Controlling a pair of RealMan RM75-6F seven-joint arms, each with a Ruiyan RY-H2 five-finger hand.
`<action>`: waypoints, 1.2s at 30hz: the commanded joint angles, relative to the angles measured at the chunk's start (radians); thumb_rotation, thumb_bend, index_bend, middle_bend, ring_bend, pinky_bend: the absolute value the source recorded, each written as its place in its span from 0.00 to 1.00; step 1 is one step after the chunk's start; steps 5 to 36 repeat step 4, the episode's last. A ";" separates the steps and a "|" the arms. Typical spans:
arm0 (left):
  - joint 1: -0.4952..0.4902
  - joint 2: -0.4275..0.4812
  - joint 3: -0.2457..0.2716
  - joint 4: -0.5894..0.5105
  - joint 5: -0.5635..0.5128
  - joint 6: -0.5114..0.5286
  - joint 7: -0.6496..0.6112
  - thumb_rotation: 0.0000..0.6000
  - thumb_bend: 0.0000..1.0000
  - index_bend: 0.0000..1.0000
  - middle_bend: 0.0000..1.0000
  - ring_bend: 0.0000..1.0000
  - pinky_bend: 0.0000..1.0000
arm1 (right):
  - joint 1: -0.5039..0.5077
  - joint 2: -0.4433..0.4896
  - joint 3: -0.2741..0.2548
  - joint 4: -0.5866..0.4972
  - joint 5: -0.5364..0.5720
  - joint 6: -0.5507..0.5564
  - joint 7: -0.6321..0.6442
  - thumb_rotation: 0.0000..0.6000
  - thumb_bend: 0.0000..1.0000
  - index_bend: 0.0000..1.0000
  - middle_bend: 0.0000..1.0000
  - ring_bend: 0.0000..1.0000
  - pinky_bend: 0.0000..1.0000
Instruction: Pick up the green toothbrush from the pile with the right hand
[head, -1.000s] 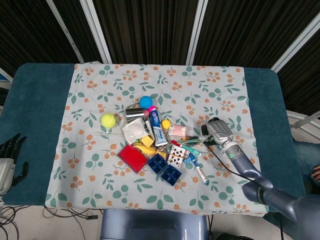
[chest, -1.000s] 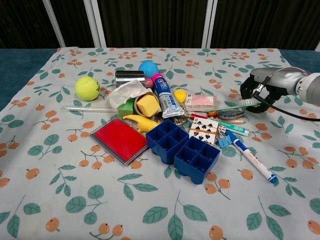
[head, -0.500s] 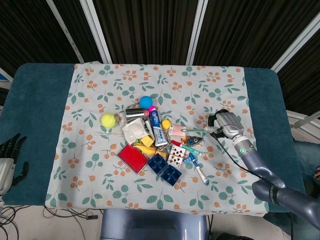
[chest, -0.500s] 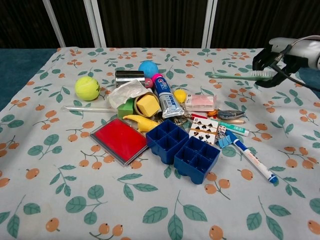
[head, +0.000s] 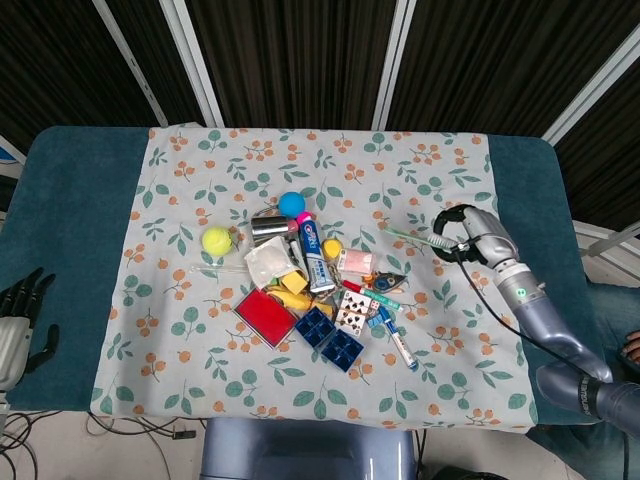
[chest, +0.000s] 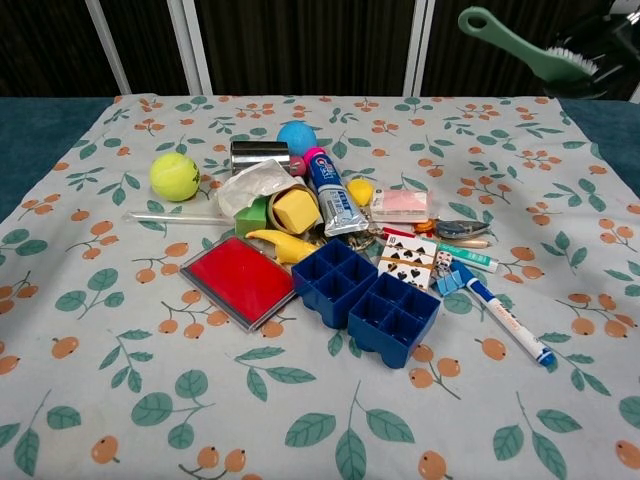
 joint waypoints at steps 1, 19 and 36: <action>0.001 0.000 -0.001 0.001 -0.001 0.001 -0.001 1.00 0.52 0.02 0.00 0.05 0.13 | -0.010 0.035 0.004 -0.009 -0.052 0.033 0.093 1.00 0.47 0.66 0.56 0.33 0.21; 0.000 0.000 -0.001 0.000 -0.002 0.000 -0.001 1.00 0.52 0.02 0.00 0.05 0.13 | -0.011 0.039 -0.004 0.005 -0.073 0.046 0.124 1.00 0.47 0.66 0.56 0.33 0.21; 0.000 0.000 -0.001 0.000 -0.002 0.000 -0.001 1.00 0.52 0.02 0.00 0.05 0.13 | -0.011 0.039 -0.004 0.005 -0.073 0.046 0.124 1.00 0.47 0.66 0.56 0.33 0.21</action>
